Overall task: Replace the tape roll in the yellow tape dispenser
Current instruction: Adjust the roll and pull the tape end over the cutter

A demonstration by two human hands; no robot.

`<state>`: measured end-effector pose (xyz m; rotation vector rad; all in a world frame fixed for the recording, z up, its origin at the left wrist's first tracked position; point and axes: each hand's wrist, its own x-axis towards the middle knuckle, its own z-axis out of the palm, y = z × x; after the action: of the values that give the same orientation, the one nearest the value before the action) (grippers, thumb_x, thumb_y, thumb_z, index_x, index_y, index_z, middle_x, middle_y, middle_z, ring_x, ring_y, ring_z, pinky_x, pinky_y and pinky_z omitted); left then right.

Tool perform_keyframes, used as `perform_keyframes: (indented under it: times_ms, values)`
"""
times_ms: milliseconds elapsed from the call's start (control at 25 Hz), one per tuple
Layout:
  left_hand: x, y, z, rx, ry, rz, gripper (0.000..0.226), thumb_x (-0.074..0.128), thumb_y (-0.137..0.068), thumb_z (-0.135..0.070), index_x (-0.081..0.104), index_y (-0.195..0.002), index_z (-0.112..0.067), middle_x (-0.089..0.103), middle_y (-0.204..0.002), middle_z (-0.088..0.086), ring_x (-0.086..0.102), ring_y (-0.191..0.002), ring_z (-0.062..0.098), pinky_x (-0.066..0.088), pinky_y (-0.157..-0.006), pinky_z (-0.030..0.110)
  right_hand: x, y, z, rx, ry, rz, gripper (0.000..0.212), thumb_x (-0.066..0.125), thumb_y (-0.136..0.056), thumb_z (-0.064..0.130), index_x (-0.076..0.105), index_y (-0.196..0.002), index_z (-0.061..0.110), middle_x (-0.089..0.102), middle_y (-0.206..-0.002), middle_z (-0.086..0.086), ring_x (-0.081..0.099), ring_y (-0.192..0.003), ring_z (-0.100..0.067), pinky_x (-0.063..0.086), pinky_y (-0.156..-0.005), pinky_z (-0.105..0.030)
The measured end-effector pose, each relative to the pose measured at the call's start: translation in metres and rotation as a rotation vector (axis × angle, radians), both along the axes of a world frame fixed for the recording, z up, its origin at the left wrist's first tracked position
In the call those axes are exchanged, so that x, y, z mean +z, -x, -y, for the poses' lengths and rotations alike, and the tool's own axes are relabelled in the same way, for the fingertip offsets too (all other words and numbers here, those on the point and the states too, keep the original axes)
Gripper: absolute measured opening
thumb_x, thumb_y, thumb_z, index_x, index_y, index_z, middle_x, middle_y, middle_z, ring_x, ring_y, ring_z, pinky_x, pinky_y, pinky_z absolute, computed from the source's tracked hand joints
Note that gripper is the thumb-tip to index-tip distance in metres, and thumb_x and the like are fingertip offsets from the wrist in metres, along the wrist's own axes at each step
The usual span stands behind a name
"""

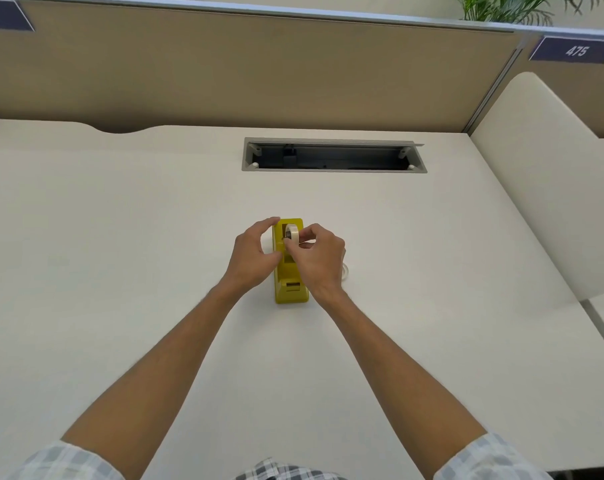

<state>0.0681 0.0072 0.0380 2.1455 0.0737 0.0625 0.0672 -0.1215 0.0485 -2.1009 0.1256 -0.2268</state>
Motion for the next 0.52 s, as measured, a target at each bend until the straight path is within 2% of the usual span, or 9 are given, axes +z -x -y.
perform_keyframes:
  times_ms: [80,200,280,400,520]
  values:
    - [-0.0039,0.0016,0.0,-0.012,0.007,0.003,0.064,0.064,-0.074,0.001,0.054,-0.133,-0.019,0.054,-0.138,-0.003,0.047,-0.126,0.009,0.031,-0.094,0.005,-0.0001,-0.0004,-0.0009,0.0,0.014,-0.009,0.014,0.075,-0.073,0.029,0.066,-0.076,0.018,0.064,-0.062,0.014,0.062,-0.061,0.0,0.048,-0.066,-0.023]
    - [-0.0063,0.0033,0.0003,-0.02,0.002,0.019,0.063,0.064,-0.073,0.003,0.054,-0.133,-0.014,0.052,-0.141,0.0,0.044,-0.132,0.013,0.032,-0.104,0.018,0.0019,-0.001,-0.0035,-0.012,0.112,-0.016,0.015,0.073,-0.075,0.032,0.068,-0.08,0.018,0.071,-0.073,0.008,0.065,-0.069,-0.01,0.05,-0.067,-0.029]
    - [-0.0067,0.0044,0.0006,-0.027,0.004,0.032,0.062,0.063,-0.073,0.004,0.055,-0.132,-0.013,0.051,-0.142,0.002,0.043,-0.134,0.013,0.031,-0.106,0.019,0.0031,-0.0011,-0.0057,-0.015,0.174,-0.011,0.016,0.071,-0.077,0.034,0.068,-0.081,0.018,0.072,-0.075,0.006,0.066,-0.072,-0.015,0.05,-0.068,-0.031]
    - [-0.0068,0.0051,0.0012,-0.032,0.007,0.046,0.06,0.062,-0.073,0.004,0.057,-0.131,-0.011,0.052,-0.141,0.001,0.045,-0.132,0.013,0.03,-0.104,0.015,0.0039,-0.0015,-0.0074,-0.014,0.197,-0.015,0.016,0.069,-0.079,0.033,0.069,-0.083,0.017,0.073,-0.077,0.004,0.067,-0.074,-0.018,0.052,-0.07,-0.034]
    - [-0.0072,0.0052,0.0011,-0.035,-0.01,0.056,0.058,0.063,-0.073,0.004,0.059,-0.129,-0.012,0.053,-0.139,-0.001,0.047,-0.126,0.007,0.026,-0.094,-0.002,0.0042,-0.0039,-0.0088,-0.022,0.182,-0.021,0.016,0.069,-0.078,0.031,0.07,-0.084,0.016,0.073,-0.078,0.004,0.068,-0.076,-0.018,0.053,-0.072,-0.034]
